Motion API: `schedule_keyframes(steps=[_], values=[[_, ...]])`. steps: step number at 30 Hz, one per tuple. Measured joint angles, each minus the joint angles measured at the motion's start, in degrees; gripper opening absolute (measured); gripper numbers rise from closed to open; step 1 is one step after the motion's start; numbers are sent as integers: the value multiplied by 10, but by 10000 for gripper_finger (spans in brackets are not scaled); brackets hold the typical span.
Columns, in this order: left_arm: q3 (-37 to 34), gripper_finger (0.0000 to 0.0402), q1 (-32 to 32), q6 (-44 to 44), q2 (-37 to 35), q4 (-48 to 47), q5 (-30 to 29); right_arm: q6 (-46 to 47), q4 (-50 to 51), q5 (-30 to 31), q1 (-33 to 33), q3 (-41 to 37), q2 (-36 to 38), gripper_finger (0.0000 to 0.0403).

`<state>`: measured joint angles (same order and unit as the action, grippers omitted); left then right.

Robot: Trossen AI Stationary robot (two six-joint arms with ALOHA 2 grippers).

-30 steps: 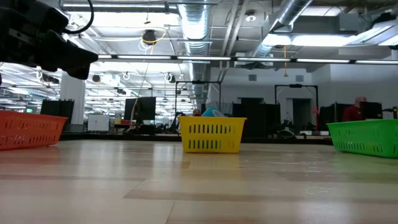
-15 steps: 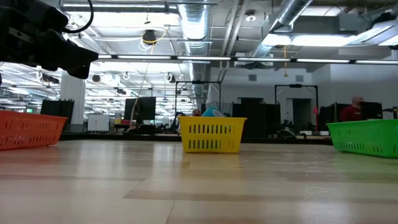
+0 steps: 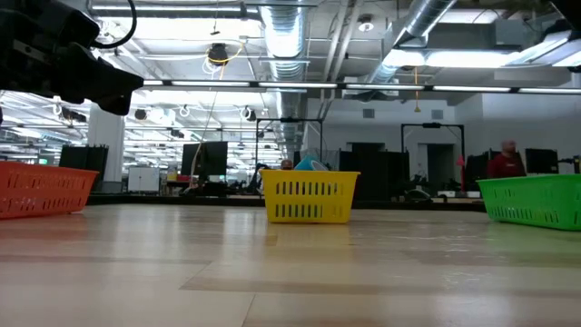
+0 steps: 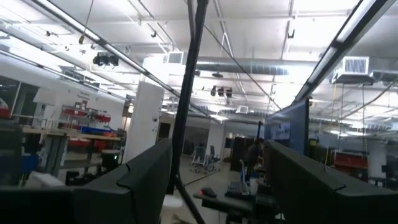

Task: Pick and place Stapler, Stapler remover, tape
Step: Return to Home Position

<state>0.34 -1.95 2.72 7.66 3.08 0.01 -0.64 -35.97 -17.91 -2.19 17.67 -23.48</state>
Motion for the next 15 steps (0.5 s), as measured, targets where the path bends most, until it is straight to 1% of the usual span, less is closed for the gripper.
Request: schedule_keyframes(steps=[7,10,15], values=[[0,4,0,0,0,1,0,-38,2,0,0,-75,89,244],[0,4,0,0,0,4,0,-41,5,0,0,-103,123,244],[0,4,0,0,0,6,0,-70,9,38,0,-154,177,244]])
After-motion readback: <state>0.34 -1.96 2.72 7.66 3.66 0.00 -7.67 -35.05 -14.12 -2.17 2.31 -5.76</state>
